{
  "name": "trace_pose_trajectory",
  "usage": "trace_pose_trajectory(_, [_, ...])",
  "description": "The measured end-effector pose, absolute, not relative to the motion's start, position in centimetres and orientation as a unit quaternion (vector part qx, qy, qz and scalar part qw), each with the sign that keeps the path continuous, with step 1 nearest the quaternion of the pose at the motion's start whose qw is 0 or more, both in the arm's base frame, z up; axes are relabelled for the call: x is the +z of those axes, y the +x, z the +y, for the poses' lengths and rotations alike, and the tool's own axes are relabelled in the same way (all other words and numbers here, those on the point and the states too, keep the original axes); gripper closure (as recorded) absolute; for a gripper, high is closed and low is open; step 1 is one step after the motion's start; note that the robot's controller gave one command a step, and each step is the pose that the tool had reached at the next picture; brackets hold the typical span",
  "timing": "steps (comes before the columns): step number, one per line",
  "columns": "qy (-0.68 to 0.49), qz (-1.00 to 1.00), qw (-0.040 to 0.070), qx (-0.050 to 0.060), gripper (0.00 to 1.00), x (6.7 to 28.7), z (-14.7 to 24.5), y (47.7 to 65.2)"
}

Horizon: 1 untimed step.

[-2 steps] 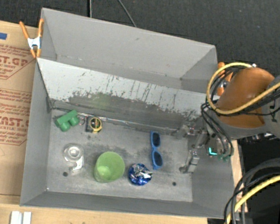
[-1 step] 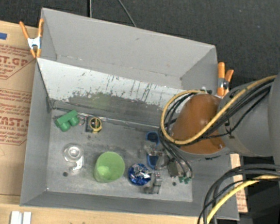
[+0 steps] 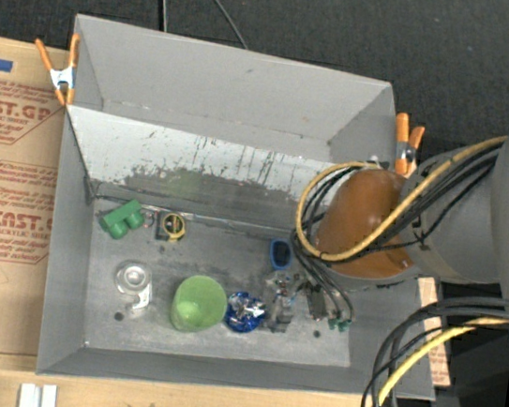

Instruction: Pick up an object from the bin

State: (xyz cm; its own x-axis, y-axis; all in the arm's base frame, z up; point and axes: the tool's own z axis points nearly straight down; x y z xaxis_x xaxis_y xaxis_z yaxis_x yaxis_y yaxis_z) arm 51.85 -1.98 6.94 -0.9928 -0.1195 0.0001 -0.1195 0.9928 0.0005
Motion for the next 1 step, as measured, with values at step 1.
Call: trace_pose_trajectory(1, [0.060, -0.998, -0.004, -0.001, 1.00, 15.26, 2.31, 50.68])
